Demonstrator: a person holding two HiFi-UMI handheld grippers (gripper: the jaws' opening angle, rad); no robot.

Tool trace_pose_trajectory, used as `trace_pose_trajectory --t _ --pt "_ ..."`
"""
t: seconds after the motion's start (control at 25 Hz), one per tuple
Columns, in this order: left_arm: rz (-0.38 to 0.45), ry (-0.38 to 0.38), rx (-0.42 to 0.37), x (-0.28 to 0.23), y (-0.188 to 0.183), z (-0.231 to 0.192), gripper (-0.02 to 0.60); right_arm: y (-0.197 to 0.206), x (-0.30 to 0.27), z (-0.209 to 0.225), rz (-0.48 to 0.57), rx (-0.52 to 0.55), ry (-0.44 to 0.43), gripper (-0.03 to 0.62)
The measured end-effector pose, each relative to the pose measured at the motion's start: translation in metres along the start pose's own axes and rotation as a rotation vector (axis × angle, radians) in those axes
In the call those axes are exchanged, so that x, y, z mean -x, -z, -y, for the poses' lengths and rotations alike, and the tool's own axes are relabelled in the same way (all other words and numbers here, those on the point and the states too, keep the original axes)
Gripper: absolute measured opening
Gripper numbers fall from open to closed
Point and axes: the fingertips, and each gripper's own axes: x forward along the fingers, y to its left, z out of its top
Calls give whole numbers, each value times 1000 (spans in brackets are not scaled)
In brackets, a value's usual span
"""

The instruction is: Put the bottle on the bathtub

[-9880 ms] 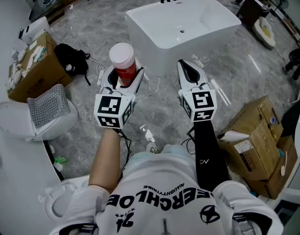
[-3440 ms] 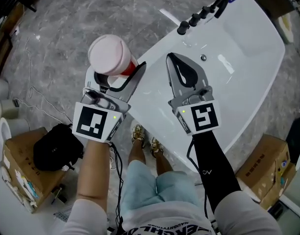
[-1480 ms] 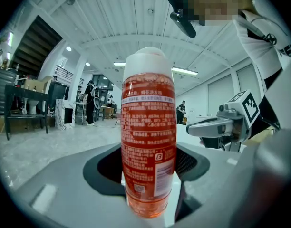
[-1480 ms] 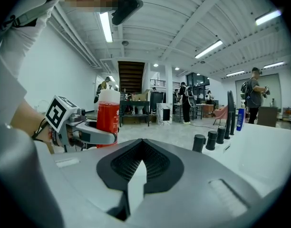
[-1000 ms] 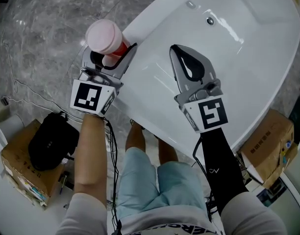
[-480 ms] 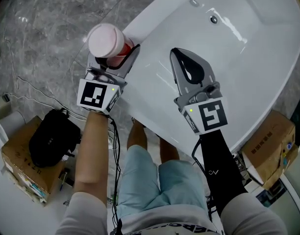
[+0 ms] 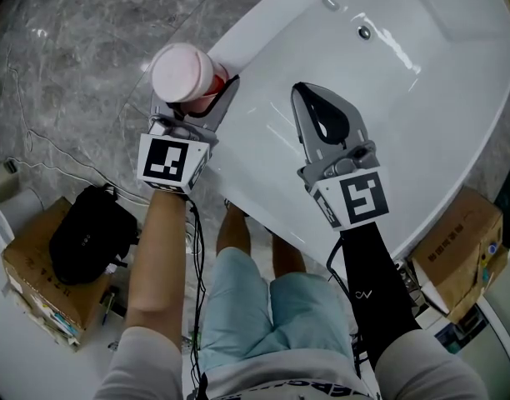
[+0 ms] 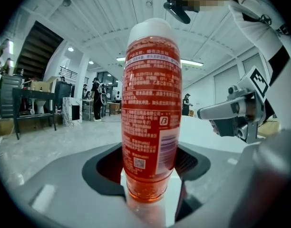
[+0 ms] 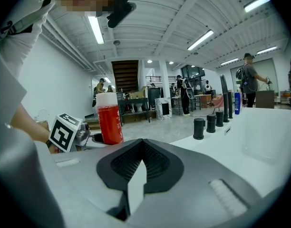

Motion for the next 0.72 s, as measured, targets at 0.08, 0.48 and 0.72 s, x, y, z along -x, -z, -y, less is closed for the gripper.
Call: trace_pose_trajectory --t 0.08,0.48,0.72 --pt "-2 1 2 0 0 -1 413 0 0 0 1 -1 3 31" --pt "-2 -14 26 4 -1 0 468 3 6 -6 3 -10 -13 31" --pt "5 -21 7 17 -8 4 488 -1 9 -15 11 -9 -28 31"
